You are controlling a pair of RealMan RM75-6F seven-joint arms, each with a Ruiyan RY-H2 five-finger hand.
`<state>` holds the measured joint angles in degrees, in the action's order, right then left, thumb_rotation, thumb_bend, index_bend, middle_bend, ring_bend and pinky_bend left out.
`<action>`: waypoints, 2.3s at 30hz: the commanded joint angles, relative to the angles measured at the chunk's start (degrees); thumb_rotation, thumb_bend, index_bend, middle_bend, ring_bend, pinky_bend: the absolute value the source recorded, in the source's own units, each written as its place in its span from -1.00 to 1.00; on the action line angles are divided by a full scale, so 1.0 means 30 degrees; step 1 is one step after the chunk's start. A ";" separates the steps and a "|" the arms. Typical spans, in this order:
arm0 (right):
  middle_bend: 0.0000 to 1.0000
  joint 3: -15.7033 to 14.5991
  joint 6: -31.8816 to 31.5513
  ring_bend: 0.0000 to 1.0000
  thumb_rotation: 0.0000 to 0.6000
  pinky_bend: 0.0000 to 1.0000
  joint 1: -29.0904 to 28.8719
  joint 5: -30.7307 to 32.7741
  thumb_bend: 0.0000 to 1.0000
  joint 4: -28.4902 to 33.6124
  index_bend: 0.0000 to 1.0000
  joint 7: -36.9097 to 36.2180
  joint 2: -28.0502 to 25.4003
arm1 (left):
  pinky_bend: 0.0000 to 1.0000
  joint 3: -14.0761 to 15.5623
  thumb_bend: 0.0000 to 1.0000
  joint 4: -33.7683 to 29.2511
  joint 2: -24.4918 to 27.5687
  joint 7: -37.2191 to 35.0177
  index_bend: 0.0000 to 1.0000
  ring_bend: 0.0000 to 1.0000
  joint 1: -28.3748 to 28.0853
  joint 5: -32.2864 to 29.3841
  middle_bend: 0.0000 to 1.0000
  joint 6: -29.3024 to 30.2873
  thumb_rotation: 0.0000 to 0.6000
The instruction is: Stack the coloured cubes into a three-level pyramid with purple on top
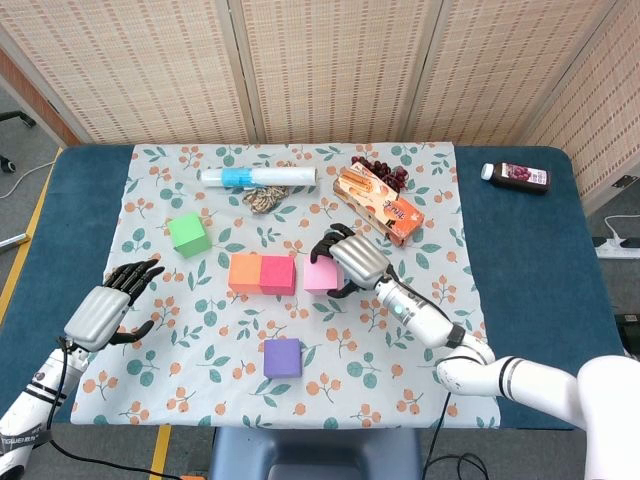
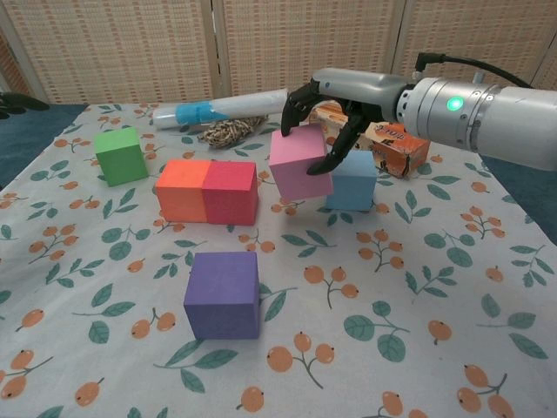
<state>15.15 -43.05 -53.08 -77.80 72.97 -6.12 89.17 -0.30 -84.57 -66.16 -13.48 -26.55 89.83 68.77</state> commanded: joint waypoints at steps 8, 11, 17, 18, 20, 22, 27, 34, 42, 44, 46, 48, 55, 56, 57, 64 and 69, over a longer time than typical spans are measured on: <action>-0.27 -0.0179 0.0366 -0.64 1.00 -0.90 -0.0751 -0.0279 -0.80 -0.2565 -0.24 -0.2631 0.1259 | -0.80 -0.0058 -0.31 -0.0074 -0.0007 0.0040 -0.95 -1.00 -0.0037 -0.0060 -1.00 -0.0165 1.00; -0.27 -0.0371 0.0571 -0.66 1.00 -0.93 -0.0987 -0.0488 -0.80 -0.3255 -0.25 -0.3281 0.1608 | -0.80 -0.0052 -0.31 -0.0082 -0.0003 0.0016 -0.95 -1.00 -0.0045 -0.0092 -1.00 -0.0252 1.00; -0.27 -0.0689 0.0891 -0.71 1.00 -1.00 -0.1387 -0.0759 -0.80 -0.4496 -0.31 -0.4319 0.2326 | -0.80 -0.0087 -0.31 -0.0008 -0.0070 -0.0038 -0.95 -1.00 -0.0085 -0.0142 -1.00 -0.0376 1.00; -0.27 -0.0708 0.0841 -0.71 1.00 -1.00 -0.1419 -0.0806 -0.80 -0.4671 -0.31 -0.4521 0.2460 | -0.80 -0.0083 -0.31 0.0007 -0.0087 -0.0047 -0.96 -1.00 -0.0093 -0.0141 -1.00 -0.0402 1.00; -0.27 -0.0746 0.0806 -0.72 1.00 -1.00 -0.1473 -0.0876 -0.80 -0.4911 -0.32 -0.4771 0.2623 | -0.80 -0.0081 -0.31 0.0025 -0.0100 -0.0059 -0.96 -1.00 -0.0108 -0.0139 -1.00 -0.0438 1.00; -0.27 -0.0771 0.0779 -0.73 1.00 -1.00 -0.1498 -0.0920 -0.80 -0.5028 -0.32 -0.4868 0.2692 | -0.80 -0.0082 -0.31 0.0035 -0.0105 -0.0063 -0.96 -1.00 -0.0112 -0.0139 -1.00 -0.0448 1.00; -0.27 -0.0981 0.0771 -0.77 1.00 -1.00 -0.1734 -0.1112 -0.80 -0.6097 -0.37 -0.5472 0.3492 | -0.80 -0.0018 -0.31 0.0092 -0.0040 -0.0228 -0.96 -1.00 -0.0250 -0.0043 -1.00 -0.0719 1.00; -0.27 -0.1114 0.0797 -0.79 1.00 -1.00 -0.1904 -0.1121 -0.80 -0.7004 -0.41 -0.5997 0.4007 | -0.80 0.0008 -0.31 0.0249 -0.0084 -0.0502 -0.96 -1.00 -0.0247 0.0107 -1.00 -0.0615 1.00; -0.34 -0.1317 0.1235 -0.92 1.00 -1.00 -0.2137 -0.1033 -0.80 -0.7431 -0.63 -0.5935 0.4230 | -0.80 0.0055 -0.31 0.0446 -0.0184 -0.0659 -0.97 -1.00 -0.0206 0.0127 -1.00 -0.0585 1.00; -0.39 -0.1335 0.1549 -0.98 1.00 -1.00 -0.2192 -0.0855 -0.81 -0.7403 -0.71 -0.5727 0.4193 | -0.80 0.0060 -0.31 0.0478 -0.0198 -0.0685 -0.97 -1.00 -0.0186 0.0128 -1.00 -0.0556 1.00; -0.44 -0.1353 0.1917 -1.00 1.00 -1.00 -0.2264 -0.0672 -0.86 -0.7318 -0.78 -0.5466 0.4101 | -0.80 0.0056 -0.31 0.0504 -0.0213 -0.0721 -0.97 -1.00 -0.0173 0.0136 -1.00 -0.0517 1.00; -0.50 -0.1362 0.2340 -1.00 1.00 -1.00 -0.2337 -0.0434 -0.95 -0.7136 -0.86 -0.5119 0.3964 | -0.80 0.0053 -0.31 0.0534 -0.0227 -0.0726 -0.97 -1.00 -0.0157 0.0180 -1.00 -0.0443 1.00; -0.58 -0.1104 0.2497 -1.00 1.00 -1.00 -0.2285 0.0234 -1.00 -0.6526 -0.93 -0.4275 0.3708 | -0.80 0.0067 -0.31 0.0527 -0.0186 -0.0751 -0.98 -1.00 -0.0107 0.0255 -1.00 -0.0301 1.00; -0.58 -0.1082 0.2467 -1.00 1.00 -1.00 -0.2254 0.0300 -1.00 -0.6400 -0.93 -0.4162 0.3640 | -0.80 0.0079 -0.31 0.0521 -0.0178 -0.0749 -0.98 -1.00 -0.0096 0.0276 -1.00 -0.0280 1.00; -0.58 -0.1077 0.2467 -1.00 1.00 -1.00 -0.2228 0.0343 -1.00 -0.6270 -0.94 -0.4090 0.3562 | -0.80 0.0085 -0.31 0.0521 -0.0177 -0.0757 -0.98 -1.00 -0.0087 0.0293 -1.00 -0.0256 1.00; -0.58 -0.1087 0.2077 -1.00 1.00 -1.00 -0.1931 0.0533 -1.00 -0.5375 -0.94 -0.3383 0.3040 | -0.80 0.0117 -0.31 0.0525 -0.0150 -0.0785 -0.98 -1.00 -0.0080 0.0367 -1.00 -0.0222 1.00; -0.58 -0.0906 0.2406 -1.00 1.00 -1.00 -0.2019 0.1203 -1.00 -0.5485 -0.93 -0.2509 0.3109 | -0.80 0.0134 -0.31 0.0470 -0.0098 -0.0841 -0.98 -1.00 -0.0097 0.0440 -1.00 -0.0202 1.00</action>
<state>12.22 -36.17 -59.02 -74.75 56.70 -14.27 98.39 0.10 -83.15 -66.45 -16.00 -26.83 91.15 68.17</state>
